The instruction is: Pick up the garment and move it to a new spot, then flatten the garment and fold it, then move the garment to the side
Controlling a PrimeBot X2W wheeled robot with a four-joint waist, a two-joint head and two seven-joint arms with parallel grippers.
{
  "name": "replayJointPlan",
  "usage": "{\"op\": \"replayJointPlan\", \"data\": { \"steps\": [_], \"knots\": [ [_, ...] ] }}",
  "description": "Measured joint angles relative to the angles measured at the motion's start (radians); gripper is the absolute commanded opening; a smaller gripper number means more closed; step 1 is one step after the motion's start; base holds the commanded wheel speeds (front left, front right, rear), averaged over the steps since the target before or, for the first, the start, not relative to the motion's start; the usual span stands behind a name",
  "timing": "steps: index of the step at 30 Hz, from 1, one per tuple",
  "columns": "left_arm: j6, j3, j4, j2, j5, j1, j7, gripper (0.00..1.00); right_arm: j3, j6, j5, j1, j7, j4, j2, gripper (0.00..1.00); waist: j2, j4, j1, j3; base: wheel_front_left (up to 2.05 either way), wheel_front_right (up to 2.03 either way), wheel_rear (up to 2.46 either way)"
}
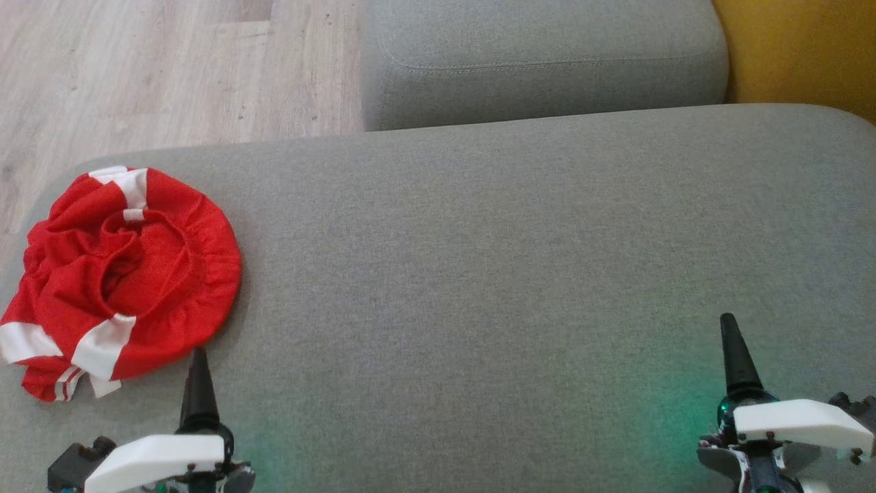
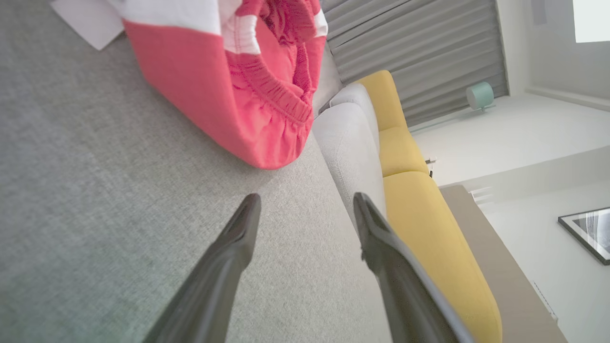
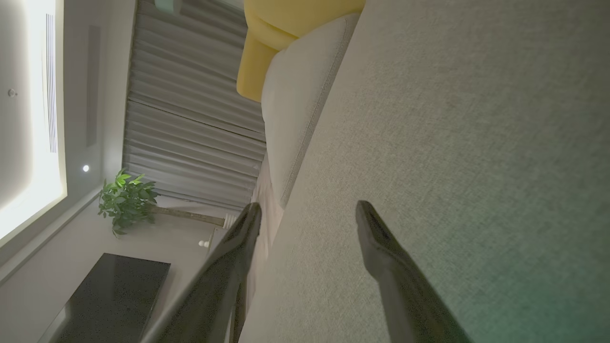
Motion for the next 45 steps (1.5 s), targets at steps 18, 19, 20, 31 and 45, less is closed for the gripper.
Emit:
{"op": "replayJointPlan", "data": {
  "steps": [18, 19, 20, 31, 45],
  "knots": [
    [0.023, -0.054, -0.03, 0.0, 0.265, -0.002, -0.047, 1.0, 0.061, 0.0, -0.25, -0.002, -0.045, -0.025, 0.0, 1.0, 0.0, 0.008, 0.0, -0.001, 0.0, 0.0, 0.0],
    [0.024, -0.058, -0.032, 0.0, 0.281, -0.002, -0.054, 1.0, 0.063, 0.0, -0.265, -0.002, -0.052, -0.025, 0.0, 1.0, 0.0, 0.009, 0.0, -0.001, 0.0, 0.0, 0.0],
    [0.026, -0.061, -0.034, 0.0, 0.295, -0.003, -0.055, 1.0, 0.065, 0.0, -0.278, -0.002, -0.053, -0.025, 0.0, 1.0, 0.0, 0.009, 0.0, -0.002, 0.0, 0.0, 0.0],
    [0.037, -0.096, -0.053, 0.001, 0.458, -0.013, -0.091, 1.0, 0.1, 0.0, -0.426, -0.002, -0.091, -0.032, -0.001, 1.0, 0.0, 0.012, 0.0, -0.006, 0.0, 0.0, 0.0],
    [0.052, -0.146, -0.061, 0.009, 0.631, -0.02, -0.129, 1.0, 0.148, 0.0, -0.607, -0.019, -0.124, -0.031, -0.001, 1.0, 0.0, 0.016, 0.0, -0.014, 0.0, 0.0, 0.0]
  ]
}}
